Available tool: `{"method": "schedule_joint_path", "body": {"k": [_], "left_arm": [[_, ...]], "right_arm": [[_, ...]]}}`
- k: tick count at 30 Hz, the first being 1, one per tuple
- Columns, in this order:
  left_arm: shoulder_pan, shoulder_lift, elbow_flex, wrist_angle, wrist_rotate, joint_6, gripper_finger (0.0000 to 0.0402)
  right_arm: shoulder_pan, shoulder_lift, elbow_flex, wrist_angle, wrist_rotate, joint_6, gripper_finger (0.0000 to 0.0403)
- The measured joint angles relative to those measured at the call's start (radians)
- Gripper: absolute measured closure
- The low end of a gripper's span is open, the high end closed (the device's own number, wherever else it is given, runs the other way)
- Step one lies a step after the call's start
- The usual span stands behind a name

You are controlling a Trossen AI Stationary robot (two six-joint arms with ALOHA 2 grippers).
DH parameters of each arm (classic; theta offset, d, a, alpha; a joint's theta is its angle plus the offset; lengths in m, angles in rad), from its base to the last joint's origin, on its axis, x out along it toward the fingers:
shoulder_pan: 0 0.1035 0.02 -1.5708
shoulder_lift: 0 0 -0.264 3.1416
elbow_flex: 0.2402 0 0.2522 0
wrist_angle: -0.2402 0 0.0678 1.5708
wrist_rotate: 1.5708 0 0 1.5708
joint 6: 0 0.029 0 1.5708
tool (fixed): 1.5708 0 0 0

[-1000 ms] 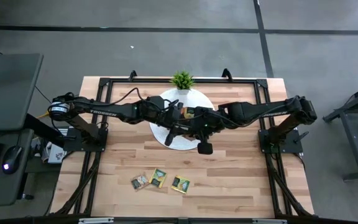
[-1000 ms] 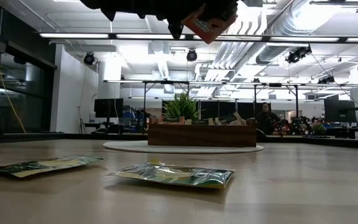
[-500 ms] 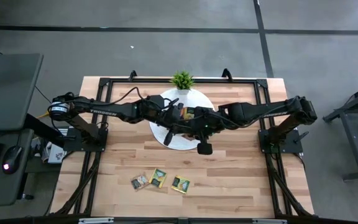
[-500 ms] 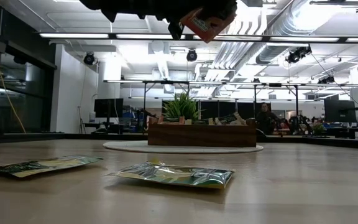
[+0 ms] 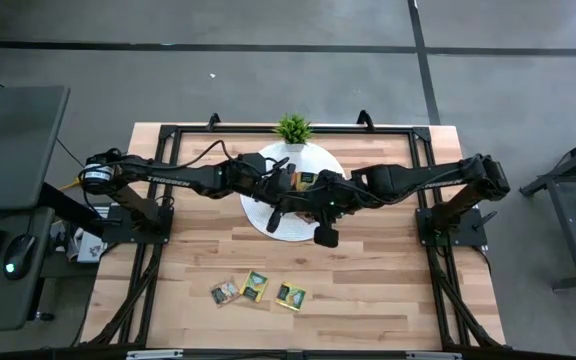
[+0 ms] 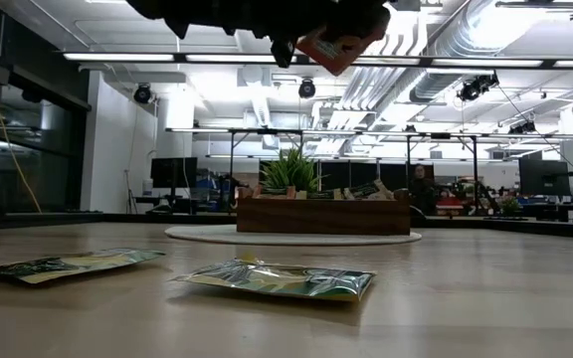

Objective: Pick & Place Tea
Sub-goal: Put the orange tea bag into the left section of the wooden organizer

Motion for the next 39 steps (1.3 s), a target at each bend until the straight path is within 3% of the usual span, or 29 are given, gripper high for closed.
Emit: {"method": "schedule_joint_path", "body": {"k": [2,4,7,9,16,23,31,39], "left_arm": [[0.0,0.001,0.0,-0.003,-0.015,0.01,0.0398],[-0.007,-0.007,0.002,0.018,0.057,0.02,0.0395],[-0.016,-0.01,0.004,0.039,0.093,0.023,0.0395],[-0.015,-0.006,0.003,0.046,0.063,0.024,0.0396],[-0.018,-0.006,0.002,-0.012,-0.009,0.032,0.0399],[0.03,-0.044,0.0,-0.277,-0.201,0.089,0.04],[0.129,-0.277,0.001,-0.514,-0.332,0.215,0.0401],[0.162,-0.473,0.001,-0.769,-0.413,0.259,0.0401]], "right_arm": [[-0.005,0.0,0.001,-0.041,0.0,0.056,0.0401],[-0.009,-0.001,-0.011,-0.136,0.033,0.092,0.0401],[-0.015,0.003,-0.009,-0.13,0.049,0.125,0.0401],[-0.011,-0.001,-0.028,-0.182,0.04,0.131,0.0401],[-0.008,0.001,-0.041,-0.098,0.009,0.117,0.0401],[-0.031,0.001,-0.04,-0.033,-0.026,0.049,0.0401],[-0.139,0.008,-0.04,0.057,-0.139,-0.065,0.0402],[-0.244,0.126,0.02,0.148,-0.272,-0.198,0.0402]]}}
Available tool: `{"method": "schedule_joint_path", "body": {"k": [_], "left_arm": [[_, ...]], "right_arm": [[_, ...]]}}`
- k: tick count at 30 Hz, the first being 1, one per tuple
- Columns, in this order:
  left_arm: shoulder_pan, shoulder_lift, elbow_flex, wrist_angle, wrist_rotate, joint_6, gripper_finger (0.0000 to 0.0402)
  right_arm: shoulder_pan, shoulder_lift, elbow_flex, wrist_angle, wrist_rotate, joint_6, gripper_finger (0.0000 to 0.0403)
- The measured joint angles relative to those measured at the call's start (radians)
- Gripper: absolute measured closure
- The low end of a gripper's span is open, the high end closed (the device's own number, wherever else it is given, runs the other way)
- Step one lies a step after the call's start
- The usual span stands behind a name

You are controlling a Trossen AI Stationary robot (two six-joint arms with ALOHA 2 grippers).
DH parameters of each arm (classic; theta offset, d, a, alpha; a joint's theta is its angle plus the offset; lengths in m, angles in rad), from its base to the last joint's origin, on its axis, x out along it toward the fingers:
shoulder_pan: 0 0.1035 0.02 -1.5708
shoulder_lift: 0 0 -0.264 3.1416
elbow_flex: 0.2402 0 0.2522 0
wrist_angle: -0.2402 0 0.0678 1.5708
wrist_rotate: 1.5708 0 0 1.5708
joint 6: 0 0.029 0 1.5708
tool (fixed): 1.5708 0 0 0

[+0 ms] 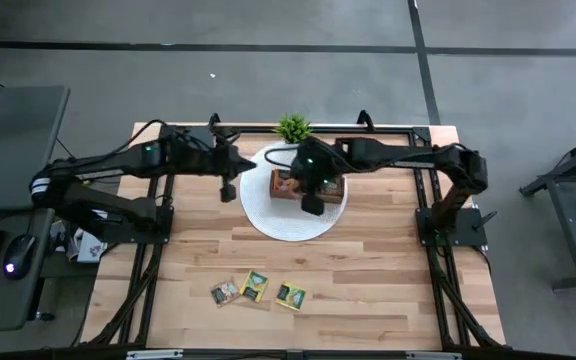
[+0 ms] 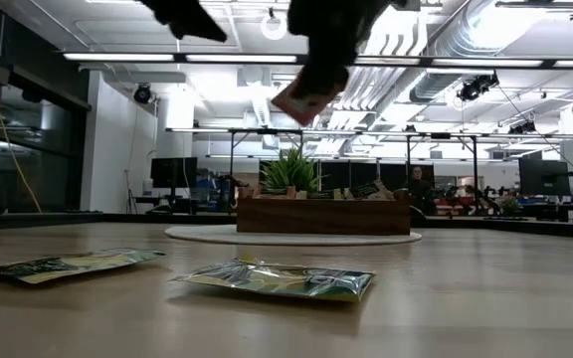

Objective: Pick & Place Tea
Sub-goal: Put the orange tea bag into the left section of the wooden organizer

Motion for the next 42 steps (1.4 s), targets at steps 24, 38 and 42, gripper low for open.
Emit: {"method": "schedule_joint_path", "body": {"k": [24,38,42], "left_arm": [[0.0,-0.017,-0.001,-0.188,-0.021,-0.054,0.0402],[0.0,-0.016,-0.001,-0.194,-0.028,-0.076,0.0402],[0.0,-0.016,-0.001,-0.196,-0.029,-0.076,0.0402]], "right_arm": [[-0.137,0.402,0.316,-0.106,-0.071,-0.37,0.0402],[-0.14,0.464,0.316,-0.099,-0.002,-0.442,0.0395],[-0.142,0.463,0.316,-0.094,-0.001,-0.442,0.0393]]}}
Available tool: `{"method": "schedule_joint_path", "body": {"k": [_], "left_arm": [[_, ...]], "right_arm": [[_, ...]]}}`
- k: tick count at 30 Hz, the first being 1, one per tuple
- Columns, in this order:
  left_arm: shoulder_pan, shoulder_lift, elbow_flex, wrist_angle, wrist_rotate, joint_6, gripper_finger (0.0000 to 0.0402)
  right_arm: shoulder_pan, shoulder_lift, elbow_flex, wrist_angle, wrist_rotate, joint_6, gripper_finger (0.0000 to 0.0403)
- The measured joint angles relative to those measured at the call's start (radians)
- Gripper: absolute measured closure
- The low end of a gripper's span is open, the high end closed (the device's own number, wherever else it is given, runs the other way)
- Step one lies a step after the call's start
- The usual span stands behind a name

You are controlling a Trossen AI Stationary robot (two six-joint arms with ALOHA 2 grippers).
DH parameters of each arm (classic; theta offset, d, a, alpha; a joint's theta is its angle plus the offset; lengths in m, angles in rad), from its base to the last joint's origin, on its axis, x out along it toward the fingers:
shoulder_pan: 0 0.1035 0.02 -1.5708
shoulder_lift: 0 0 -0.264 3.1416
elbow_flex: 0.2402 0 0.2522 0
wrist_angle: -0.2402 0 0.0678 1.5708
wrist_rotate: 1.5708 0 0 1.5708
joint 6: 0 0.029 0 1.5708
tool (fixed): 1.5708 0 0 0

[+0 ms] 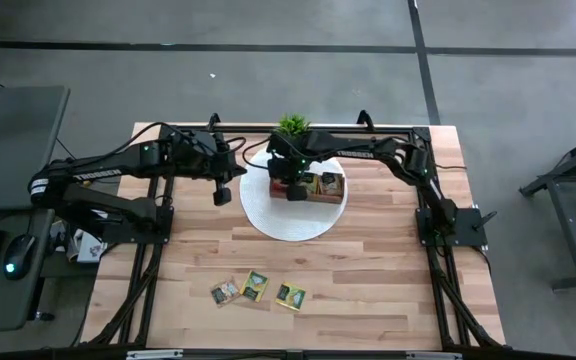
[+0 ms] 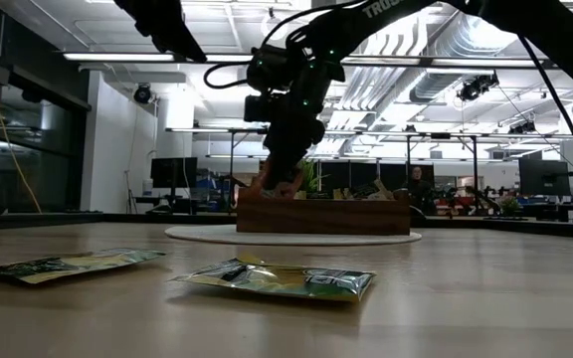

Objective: Pick & Place Tea
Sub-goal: Put the orange tea bag into the left section of the wooden organizer, then put the brown tea bag into the right section of the wooden organizer

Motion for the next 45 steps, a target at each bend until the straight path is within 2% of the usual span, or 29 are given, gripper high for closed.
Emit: {"method": "schedule_joint_path", "body": {"k": [6,15,21,28,33,41,45], "left_arm": [[0.0,0.0,0.0,0.0,-0.001,-0.001,0.0402],[0.0,0.0,0.0,0.0,-0.002,-0.001,0.0402],[0.0,0.0,0.0,0.0,-0.003,-0.001,0.0402],[0.0,0.0,0.0,-0.003,-0.006,0.001,0.0402],[0.0,0.0,0.0,-0.023,-0.013,0.009,0.0402],[0.0,-0.007,-0.006,-0.076,-0.006,0.033,0.0402],[0.0,-0.01,-0.077,-0.046,0.031,0.035,0.0402]], "right_arm": [[0.0,0.0,0.0,0.0,-0.006,0.0,0.0378],[0.0,0.0,0.0,-0.002,-0.017,0.004,0.0283],[0.0,0.0,0.0,-0.003,-0.01,0.006,0.0245],[0.0,-0.036,0.0,-0.008,-0.007,0.008,0.0238],[0.001,-0.092,0.002,-0.014,0.037,0.009,0.0237],[0.025,-0.224,0.002,-0.138,0.033,0.095,0.0237],[0.063,-0.291,0.002,-0.225,0.027,0.139,0.0237]]}}
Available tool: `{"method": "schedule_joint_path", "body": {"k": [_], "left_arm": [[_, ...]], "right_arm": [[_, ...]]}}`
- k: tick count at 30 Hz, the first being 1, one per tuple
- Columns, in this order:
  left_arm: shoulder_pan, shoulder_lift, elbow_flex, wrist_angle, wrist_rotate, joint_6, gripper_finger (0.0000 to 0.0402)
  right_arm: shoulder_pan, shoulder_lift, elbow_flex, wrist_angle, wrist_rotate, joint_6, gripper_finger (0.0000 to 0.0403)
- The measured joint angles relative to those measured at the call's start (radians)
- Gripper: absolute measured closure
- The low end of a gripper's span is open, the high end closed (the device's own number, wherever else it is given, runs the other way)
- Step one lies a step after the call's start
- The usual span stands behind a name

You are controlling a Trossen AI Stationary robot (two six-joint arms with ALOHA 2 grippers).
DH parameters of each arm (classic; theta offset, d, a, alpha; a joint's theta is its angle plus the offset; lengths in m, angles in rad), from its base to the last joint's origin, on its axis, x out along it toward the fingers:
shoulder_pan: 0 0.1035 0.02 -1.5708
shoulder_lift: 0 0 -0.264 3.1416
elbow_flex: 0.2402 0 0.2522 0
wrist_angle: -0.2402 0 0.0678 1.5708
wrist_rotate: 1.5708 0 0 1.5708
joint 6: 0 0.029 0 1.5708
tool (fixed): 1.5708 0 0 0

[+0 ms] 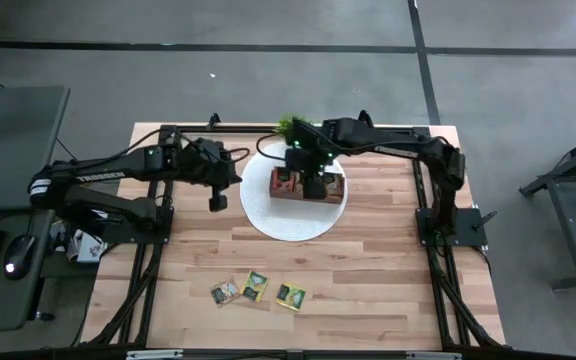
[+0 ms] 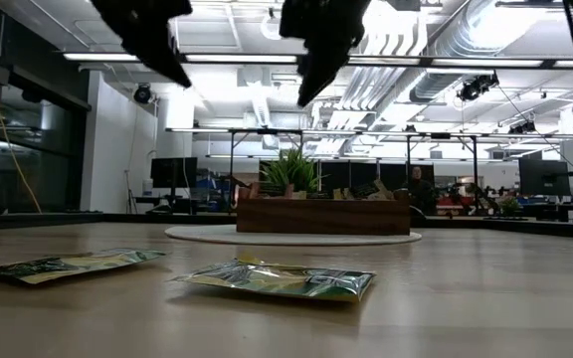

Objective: Pick & Place Tea
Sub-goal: Put the brown tea bag into the right section of the wooden organizer

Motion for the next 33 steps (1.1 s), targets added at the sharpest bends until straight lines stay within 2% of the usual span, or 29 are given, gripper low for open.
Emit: {"method": "schedule_joint_path", "body": {"k": [5,9,12,17,28,33], "left_arm": [[-0.023,-0.045,-0.146,0.136,0.052,-0.042,0.0402],[-0.083,-0.087,-0.253,0.218,0.045,-0.118,0.0402],[-0.149,-0.12,-0.325,0.265,0.001,-0.193,0.0402],[-0.288,-0.152,-0.417,0.316,-0.101,-0.322,0.0402],[-0.625,-0.16,-0.482,0.313,-0.324,-0.59,0.0402],[-0.785,-0.16,-0.52,0.313,-0.458,-0.789,0.0402]], "right_arm": [[0.046,-0.036,0.0,-0.085,-0.001,0.053,0.0237],[0.084,-0.04,0.0,-0.11,-0.005,0.101,0.0237],[0.116,-0.04,-0.017,-0.082,-0.021,0.135,0.0237],[0.18,-0.046,-0.122,0.067,-0.041,0.206,0.0237],[0.348,-0.047,-0.375,0.689,-0.047,0.383,0.0238],[0.38,-0.047,-0.444,0.868,-0.051,0.415,0.0238]]}}
